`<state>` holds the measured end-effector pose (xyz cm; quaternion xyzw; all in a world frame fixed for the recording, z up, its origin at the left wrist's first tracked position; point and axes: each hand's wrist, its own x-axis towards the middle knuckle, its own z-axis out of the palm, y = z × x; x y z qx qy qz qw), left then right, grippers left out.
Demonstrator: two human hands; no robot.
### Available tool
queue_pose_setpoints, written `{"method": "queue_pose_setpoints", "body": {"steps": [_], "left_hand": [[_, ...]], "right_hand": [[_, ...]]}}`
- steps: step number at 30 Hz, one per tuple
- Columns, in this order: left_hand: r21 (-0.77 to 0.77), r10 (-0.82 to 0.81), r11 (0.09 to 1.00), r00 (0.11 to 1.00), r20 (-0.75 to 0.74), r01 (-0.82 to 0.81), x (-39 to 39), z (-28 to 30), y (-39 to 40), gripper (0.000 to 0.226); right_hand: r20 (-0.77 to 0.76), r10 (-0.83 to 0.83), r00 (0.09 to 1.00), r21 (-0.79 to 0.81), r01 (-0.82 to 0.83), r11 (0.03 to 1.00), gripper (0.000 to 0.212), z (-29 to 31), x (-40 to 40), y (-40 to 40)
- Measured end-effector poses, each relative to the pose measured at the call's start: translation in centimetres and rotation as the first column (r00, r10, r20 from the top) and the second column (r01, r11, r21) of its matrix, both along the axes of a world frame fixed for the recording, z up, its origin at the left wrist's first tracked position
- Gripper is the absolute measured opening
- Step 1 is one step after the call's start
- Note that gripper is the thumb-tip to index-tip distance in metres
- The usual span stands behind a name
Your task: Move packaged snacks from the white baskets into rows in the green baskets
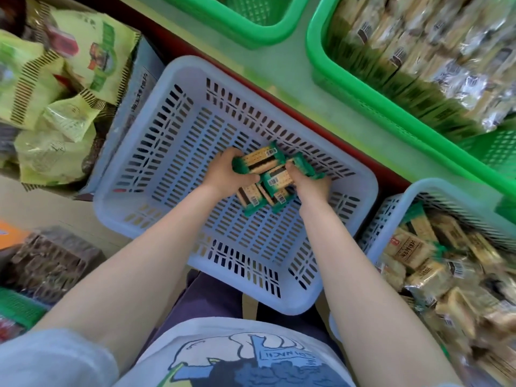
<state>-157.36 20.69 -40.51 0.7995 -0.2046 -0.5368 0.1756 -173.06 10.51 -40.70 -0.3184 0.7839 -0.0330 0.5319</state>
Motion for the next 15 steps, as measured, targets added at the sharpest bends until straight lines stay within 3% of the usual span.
{"method": "queue_pose_setpoints", "body": {"steps": [3, 5, 8, 13, 15], "left_hand": [[0.028, -0.020, 0.999, 0.995, -0.101, 0.023, -0.2, 0.8, -0.1, 0.078], [0.038, -0.052, 0.998, 0.995, -0.082, 0.055, -0.7, 1.5, -0.2, 0.076], [0.020, -0.019, 1.000, 1.000, -0.018, 0.019, -1.3, 3.4, 0.0, 0.073], [-0.124, 0.054, 0.988, 0.958, -0.280, -0.092, -2.1, 8.2, 0.8, 0.061], [-0.176, -0.045, 0.984, 0.962, -0.269, -0.004, -2.7, 10.4, 0.3, 0.059]], "right_hand": [[0.093, -0.051, 0.994, -0.003, 0.052, 0.999, 0.144, -0.2, -0.8, 0.8], [0.124, -0.029, 0.992, 0.004, 0.029, 1.000, 0.137, 0.3, -1.6, 1.0], [0.175, 0.046, 0.984, 0.016, -0.049, 0.999, 0.106, 3.0, -2.3, 1.2], [0.304, 0.199, 0.932, -0.030, -0.200, 0.979, 0.038, 8.4, -3.7, 1.5], [0.290, 0.288, 0.913, -0.110, -0.268, 0.957, 0.029, 11.3, -4.4, 1.4]]}}
